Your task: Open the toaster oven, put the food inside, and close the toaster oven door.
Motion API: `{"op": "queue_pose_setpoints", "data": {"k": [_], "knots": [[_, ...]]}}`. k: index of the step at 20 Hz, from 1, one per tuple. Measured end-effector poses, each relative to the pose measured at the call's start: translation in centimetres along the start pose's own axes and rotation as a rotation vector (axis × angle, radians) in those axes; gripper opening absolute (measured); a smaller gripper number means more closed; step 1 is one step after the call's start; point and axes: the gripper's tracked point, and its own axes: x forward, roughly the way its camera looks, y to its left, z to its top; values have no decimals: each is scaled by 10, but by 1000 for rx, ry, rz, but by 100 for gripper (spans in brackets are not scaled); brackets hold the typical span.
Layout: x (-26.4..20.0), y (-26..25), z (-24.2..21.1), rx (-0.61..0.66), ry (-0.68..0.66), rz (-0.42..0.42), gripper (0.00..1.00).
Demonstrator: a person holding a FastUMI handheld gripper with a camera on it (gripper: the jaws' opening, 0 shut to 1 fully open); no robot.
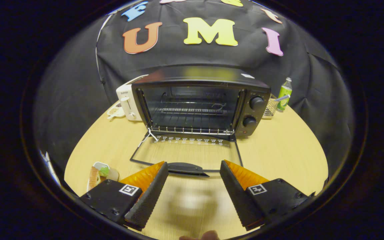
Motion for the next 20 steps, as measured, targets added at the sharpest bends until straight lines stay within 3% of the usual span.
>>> {"op": "queue_pose_setpoints", "data": {"k": [4, 7, 12, 20], "knots": [[-42, 4, 24, -32, -54, 122, 100], [-66, 7, 32, -20, -20, 233, 100], [-85, 17, 23, 8, 106, 365, 100], [-82, 99, -16, 162, 390, 684, 100]]}}
